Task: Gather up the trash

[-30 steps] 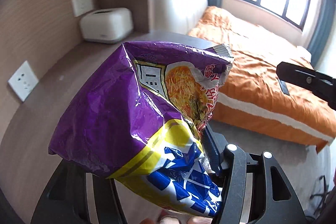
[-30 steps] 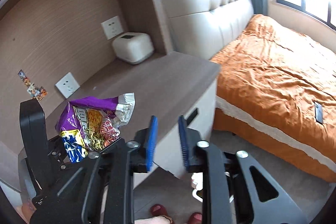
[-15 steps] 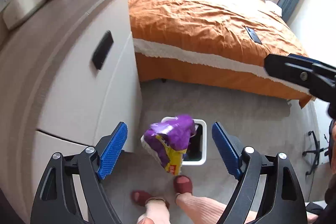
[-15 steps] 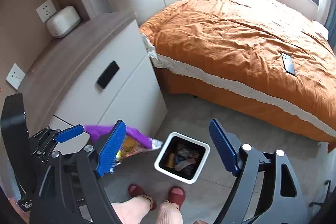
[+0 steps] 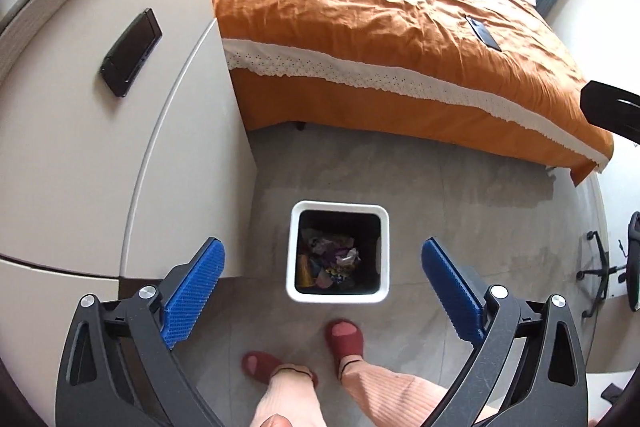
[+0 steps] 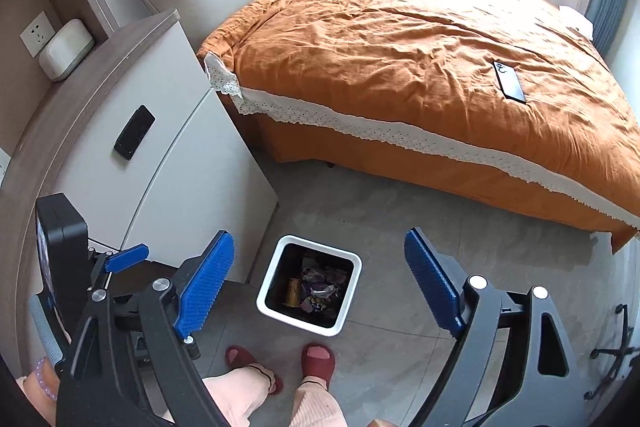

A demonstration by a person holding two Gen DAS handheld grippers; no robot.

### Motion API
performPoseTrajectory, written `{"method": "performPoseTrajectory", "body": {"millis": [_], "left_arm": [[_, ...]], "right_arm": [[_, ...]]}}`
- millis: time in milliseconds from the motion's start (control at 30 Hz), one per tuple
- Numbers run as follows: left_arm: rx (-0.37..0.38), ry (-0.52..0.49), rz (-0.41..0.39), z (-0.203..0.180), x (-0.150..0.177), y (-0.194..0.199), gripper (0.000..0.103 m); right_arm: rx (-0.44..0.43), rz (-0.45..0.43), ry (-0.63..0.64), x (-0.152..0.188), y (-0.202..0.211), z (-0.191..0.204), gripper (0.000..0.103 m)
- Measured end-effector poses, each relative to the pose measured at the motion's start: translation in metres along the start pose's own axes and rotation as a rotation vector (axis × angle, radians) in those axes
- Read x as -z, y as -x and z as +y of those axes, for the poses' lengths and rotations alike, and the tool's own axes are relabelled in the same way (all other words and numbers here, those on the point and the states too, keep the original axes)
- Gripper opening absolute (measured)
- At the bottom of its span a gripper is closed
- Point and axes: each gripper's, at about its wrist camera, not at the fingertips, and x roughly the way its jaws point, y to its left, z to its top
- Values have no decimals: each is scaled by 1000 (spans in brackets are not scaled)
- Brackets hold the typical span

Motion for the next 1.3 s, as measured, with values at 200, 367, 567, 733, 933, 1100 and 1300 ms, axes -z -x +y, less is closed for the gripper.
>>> {"method": "performPoseTrajectory", "body": {"millis": [200,367,567,733,933,1100,1300], "left_arm": [[-24,58,-66,12,-6,50,97],[-75,120,-138,25,-9,102,97],[-185,225,-222,50,3,169,98],[-300,355,-281,86,27,214,98],[-389,479,-359,133,67,266,98],[-435,535,-405,175,105,307,98],[-482,590,-439,220,145,344,98]], "right_arm": [[-52,-42,16,-13,16,13,88],[-128,-78,64,-28,32,35,88],[-249,-124,166,-49,50,81,90],[-345,-160,301,-58,67,137,92],[-419,-228,385,-52,103,203,98],[-449,-258,435,-37,127,262,98],[-449,-308,470,-13,150,321,98]]}}
